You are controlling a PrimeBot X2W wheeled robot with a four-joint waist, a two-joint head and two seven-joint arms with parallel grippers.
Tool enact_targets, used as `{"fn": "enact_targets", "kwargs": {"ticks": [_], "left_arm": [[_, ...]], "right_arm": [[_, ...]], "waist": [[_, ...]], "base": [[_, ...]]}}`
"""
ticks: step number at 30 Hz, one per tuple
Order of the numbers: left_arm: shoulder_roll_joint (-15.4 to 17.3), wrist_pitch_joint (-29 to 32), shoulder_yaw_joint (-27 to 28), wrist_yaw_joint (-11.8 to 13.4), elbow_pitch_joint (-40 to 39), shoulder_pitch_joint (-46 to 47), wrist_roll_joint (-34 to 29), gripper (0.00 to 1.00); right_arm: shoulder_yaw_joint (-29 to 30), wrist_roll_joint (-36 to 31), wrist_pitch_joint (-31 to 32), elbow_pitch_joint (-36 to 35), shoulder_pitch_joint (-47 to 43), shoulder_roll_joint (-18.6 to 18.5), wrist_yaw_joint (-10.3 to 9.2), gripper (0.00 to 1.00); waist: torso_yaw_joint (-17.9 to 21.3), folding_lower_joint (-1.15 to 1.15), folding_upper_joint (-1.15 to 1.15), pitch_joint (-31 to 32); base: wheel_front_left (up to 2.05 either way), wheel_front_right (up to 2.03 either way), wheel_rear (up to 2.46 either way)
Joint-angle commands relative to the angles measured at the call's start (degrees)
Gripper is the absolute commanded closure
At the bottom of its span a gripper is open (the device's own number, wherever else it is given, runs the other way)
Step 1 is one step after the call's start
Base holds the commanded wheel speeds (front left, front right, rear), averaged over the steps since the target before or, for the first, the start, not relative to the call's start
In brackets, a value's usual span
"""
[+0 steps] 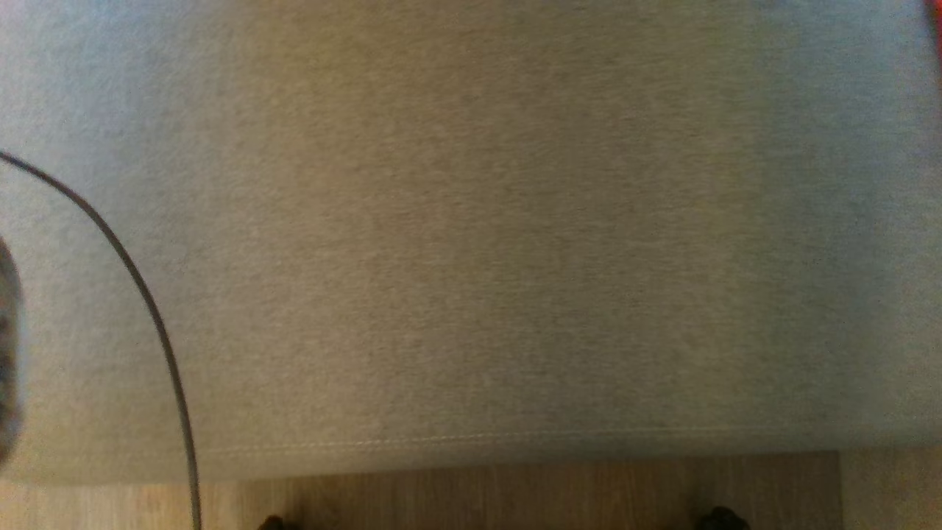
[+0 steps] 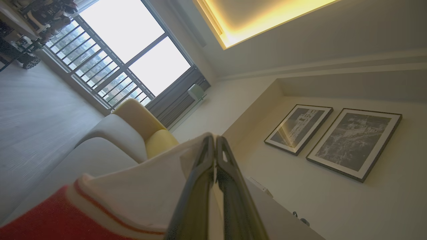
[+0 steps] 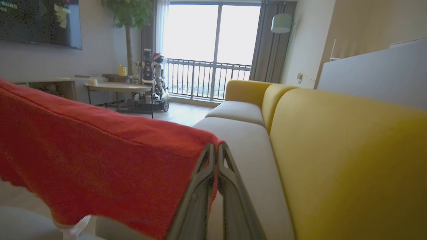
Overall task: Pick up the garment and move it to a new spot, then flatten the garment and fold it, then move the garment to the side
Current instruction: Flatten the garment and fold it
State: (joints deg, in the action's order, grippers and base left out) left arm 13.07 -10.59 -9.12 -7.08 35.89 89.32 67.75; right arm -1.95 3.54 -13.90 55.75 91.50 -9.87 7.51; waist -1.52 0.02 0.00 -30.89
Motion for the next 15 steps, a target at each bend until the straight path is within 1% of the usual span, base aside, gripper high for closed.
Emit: {"fn": "enact_targets", "kwargs": {"ticks": [1,4,7,12,15], "left_arm": [[3.9,0.6,-0.5,-0.4,-3.9,-4.1,2.2,1.00],[5.9,2.0,-3.7,-0.4,-6.4,-14.4,4.4,1.00],[7.2,3.2,-7.0,-0.4,-8.1,-25.1,6.5,1.00],[9.0,3.8,-11.6,-0.4,-10.8,-41.6,9.0,1.00],[10.2,3.5,-13.3,-0.4,-12.2,-50.0,10.2,1.00]], "right_arm": [[-1.4,-0.7,-0.5,0.0,-0.8,0.5,-0.02,1.00],[-3.7,-0.7,-0.7,4.2,-4.1,-0.6,-0.02,1.00],[-5.5,0.3,-0.7,8.2,-8.1,-1.4,-0.02,1.00],[-7.9,3.7,0.5,13.7,-16.6,-1.3,-0.02,1.00],[-9.8,6.5,1.7,15.0,-22.4,-1.4,-0.02,1.00]], "waist": [[-2.9,-0.02,0.00,-2.4],[-4.1,-0.02,0.00,-2.0],[-4.6,-0.02,0.00,-0.4],[-4.5,-0.02,0.00,4.3],[-4.2,-0.02,0.00,7.9]], "base": [[0.00,0.00,0.00],[0.00,0.00,0.00],[0.00,0.00,0.00],[0.00,0.00,0.00],[0.00,0.00,0.00]]}}
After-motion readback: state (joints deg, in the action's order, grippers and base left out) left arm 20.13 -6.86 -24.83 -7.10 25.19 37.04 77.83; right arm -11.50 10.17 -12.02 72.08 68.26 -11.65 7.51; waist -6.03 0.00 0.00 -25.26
